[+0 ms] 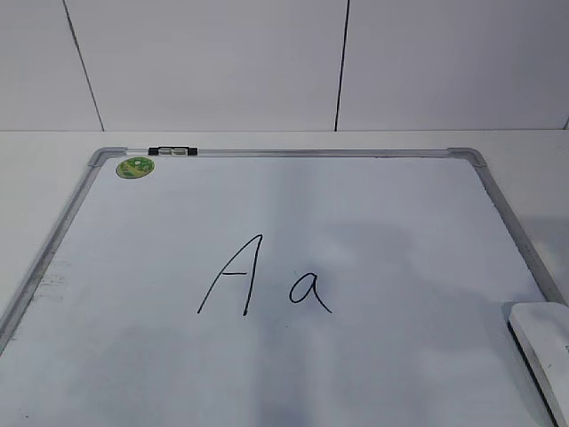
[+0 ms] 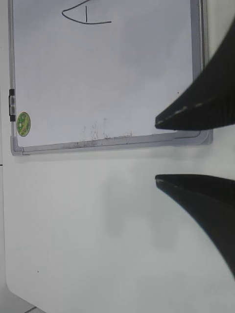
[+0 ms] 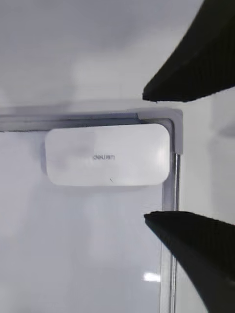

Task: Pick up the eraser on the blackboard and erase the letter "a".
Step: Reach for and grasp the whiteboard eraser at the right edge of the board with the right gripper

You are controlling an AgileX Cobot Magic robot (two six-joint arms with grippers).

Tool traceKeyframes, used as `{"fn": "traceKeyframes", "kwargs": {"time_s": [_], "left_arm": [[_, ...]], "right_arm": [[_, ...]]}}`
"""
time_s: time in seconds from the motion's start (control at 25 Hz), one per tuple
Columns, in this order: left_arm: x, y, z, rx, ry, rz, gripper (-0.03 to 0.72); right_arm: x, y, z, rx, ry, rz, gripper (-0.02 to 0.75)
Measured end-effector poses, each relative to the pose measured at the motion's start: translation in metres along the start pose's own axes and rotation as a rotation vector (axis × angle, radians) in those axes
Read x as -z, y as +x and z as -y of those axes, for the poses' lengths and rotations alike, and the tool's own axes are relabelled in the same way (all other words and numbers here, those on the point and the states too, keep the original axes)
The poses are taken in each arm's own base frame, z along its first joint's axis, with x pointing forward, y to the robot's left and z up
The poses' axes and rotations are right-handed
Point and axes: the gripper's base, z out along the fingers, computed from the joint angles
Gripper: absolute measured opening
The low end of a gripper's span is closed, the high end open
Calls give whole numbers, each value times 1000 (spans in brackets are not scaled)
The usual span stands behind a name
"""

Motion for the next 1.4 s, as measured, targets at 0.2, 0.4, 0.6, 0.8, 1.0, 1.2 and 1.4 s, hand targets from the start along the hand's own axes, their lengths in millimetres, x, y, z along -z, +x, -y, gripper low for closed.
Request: {"fn": "traceKeyframes", "kwargs": {"time_s": [0.2, 0.4, 0.6, 0.8, 1.0, 1.2, 1.4], "left_arm": [[0, 0, 0, 0, 0, 0, 235], [0, 0, 0, 0, 0, 0, 235], [0, 0, 0, 0, 0, 0, 235], [0, 0, 0, 0, 0, 0, 235], [0, 0, 0, 0, 0, 0, 235], [0, 0, 0, 0, 0, 0, 235], [0, 0, 0, 0, 0, 0, 235]], "right_arm": [[-19, -4, -3, -11, -36, -147, 664], [-36, -8, -5, 9, -68, -248, 677], [-55, -14, -4, 4, -68, -311, 678], [-71, -18, -2, -5, -64, -358, 678], [-78, -21, -1, -19, -48, -346, 678], [-86, -23, -4, 11, -16, -357, 678], [-95, -27, -6, 12, 8, -373, 678]]}}
